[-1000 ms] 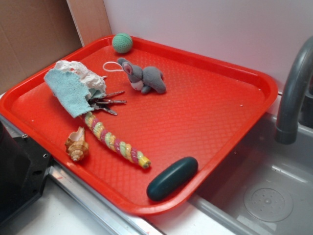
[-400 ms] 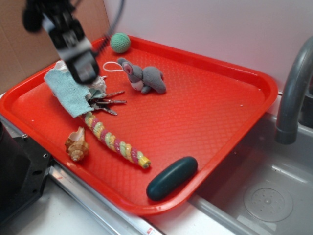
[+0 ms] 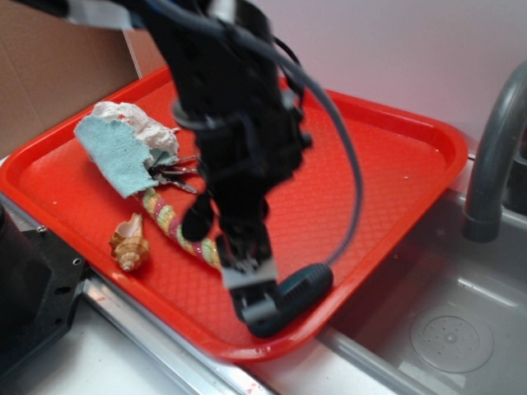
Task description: Grab the plastic pickle.
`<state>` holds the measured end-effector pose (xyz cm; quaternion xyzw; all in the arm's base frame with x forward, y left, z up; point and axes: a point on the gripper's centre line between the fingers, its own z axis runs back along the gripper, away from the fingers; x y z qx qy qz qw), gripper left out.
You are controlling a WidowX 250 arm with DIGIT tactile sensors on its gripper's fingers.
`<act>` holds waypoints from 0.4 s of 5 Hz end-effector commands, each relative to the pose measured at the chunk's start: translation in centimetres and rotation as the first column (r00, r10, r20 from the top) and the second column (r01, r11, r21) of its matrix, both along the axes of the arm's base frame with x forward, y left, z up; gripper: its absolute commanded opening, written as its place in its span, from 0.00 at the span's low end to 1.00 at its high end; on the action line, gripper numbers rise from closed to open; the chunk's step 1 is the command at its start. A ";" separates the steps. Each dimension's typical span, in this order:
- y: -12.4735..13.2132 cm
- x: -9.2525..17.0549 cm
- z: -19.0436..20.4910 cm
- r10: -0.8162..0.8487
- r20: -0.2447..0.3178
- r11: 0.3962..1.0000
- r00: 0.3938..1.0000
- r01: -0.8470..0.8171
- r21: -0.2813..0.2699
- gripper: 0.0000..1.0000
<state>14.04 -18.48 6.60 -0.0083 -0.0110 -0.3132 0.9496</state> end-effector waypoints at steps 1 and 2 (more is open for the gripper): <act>0.5 1.5 -1.9 0.040 -0.006 0.999 0.999 -0.040 -0.014 1.00; 2.4 2.4 -1.8 0.093 -0.008 0.995 0.996 -0.093 -0.043 1.00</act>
